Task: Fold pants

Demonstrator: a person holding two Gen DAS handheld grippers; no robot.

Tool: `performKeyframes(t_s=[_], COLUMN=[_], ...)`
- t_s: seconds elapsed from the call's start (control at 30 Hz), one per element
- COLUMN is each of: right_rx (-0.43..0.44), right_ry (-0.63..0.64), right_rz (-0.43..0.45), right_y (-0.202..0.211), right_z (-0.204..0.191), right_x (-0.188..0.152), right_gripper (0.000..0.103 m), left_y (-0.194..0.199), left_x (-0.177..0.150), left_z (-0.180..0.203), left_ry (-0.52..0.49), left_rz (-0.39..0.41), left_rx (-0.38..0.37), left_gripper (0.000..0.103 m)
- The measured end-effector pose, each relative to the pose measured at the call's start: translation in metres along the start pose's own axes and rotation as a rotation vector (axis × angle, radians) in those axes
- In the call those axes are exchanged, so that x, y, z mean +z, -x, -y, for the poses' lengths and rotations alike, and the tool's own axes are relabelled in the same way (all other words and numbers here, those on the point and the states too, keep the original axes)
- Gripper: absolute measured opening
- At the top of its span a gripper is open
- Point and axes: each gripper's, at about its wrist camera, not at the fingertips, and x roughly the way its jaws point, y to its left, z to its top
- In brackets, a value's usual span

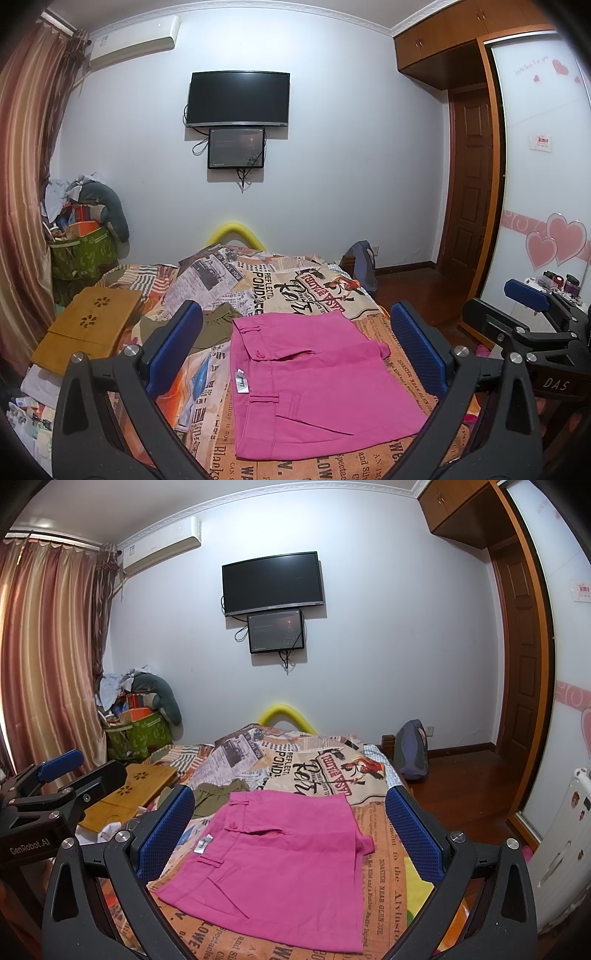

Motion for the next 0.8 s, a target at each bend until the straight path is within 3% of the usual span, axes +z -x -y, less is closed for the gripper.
performKeyframes(t_s=[0.8], right_rx=[0.000], right_ry=[-0.006], right_rz=[-0.009], right_y=[-0.0009], right_z=[0.0010], right_x=[0.0016], right_gripper=[0.103], left_y=[-0.0006], left_x=[0.0007], left_z=[0.0014], left_ry=[-0.006], left_rz=[-0.004], left_rx=[-0.003], left_gripper=[0.103])
